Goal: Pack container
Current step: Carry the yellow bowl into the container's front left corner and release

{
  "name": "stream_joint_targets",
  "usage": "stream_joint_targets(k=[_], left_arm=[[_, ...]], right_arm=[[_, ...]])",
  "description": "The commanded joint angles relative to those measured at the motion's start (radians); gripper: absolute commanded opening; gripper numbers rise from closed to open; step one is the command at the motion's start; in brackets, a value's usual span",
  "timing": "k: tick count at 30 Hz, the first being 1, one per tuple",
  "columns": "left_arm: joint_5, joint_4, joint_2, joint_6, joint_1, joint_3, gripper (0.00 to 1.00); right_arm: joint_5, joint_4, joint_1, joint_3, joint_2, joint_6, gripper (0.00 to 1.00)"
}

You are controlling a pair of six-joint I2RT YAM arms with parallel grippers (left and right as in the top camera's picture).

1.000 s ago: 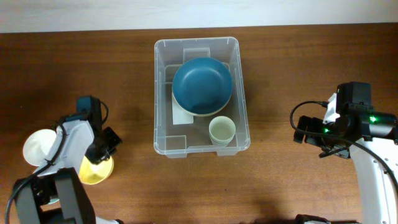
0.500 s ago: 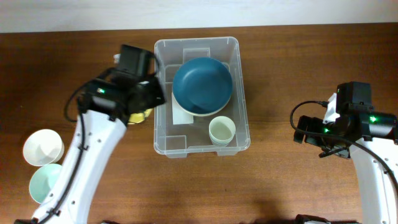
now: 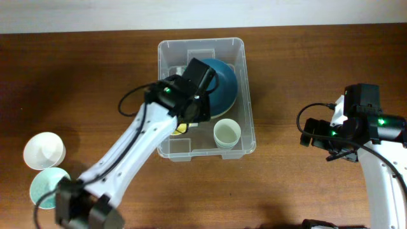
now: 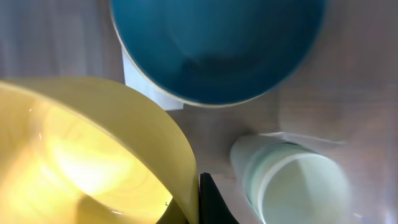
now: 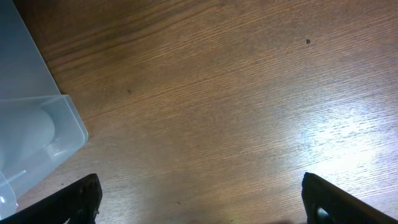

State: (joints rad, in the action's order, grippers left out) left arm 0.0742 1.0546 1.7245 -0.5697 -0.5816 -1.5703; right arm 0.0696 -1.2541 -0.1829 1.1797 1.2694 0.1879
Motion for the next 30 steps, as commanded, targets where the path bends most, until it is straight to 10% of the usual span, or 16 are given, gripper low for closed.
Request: stream_joint_targets(k=[1,14,19,30], left_arm=[[-0.077,0.006,0.080,-0.009,-0.002,-0.005,0.01],[-0.158,0.129,0.175,-0.010,-0.002,-0.002,0.02],[-0.166,0.139,0.175,-0.010,-0.001,-0.002,0.43],[-0.036,0.244,0.120,0.025,0.106,-0.251,0.49]], right_arm=[[0.002,0.002,-0.005,-0.002,0.003,0.008,0.98],[0.002,0.005,-0.005,-0.002,0.010,0.008,0.98],[0.002,0.005,-0.005,-0.002,0.016,0.008,0.98],[0.002,0.005,-0.005,-0.002,0.016,0.008,0.98]])
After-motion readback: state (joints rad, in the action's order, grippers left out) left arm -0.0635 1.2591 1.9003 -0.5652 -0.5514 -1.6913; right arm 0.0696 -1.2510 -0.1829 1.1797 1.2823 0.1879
